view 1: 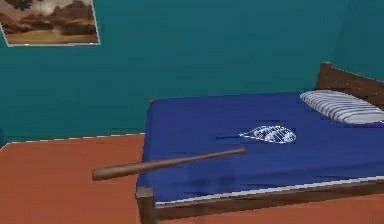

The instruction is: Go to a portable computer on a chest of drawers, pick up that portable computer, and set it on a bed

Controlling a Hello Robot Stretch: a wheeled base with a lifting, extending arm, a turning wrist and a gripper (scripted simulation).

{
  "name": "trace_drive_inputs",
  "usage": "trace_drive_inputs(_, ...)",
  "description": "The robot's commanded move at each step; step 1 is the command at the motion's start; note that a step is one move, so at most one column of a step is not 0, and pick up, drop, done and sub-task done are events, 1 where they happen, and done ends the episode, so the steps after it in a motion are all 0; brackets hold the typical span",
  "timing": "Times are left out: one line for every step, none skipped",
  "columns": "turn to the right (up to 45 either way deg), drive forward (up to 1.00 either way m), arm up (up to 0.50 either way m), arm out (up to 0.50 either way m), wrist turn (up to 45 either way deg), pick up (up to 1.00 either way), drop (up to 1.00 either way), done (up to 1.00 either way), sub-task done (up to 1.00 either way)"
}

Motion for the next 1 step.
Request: trace_drive_inputs(-24.0,0.00,0.00,0.00,0.0,0.00,0.00,0.00,0.00)
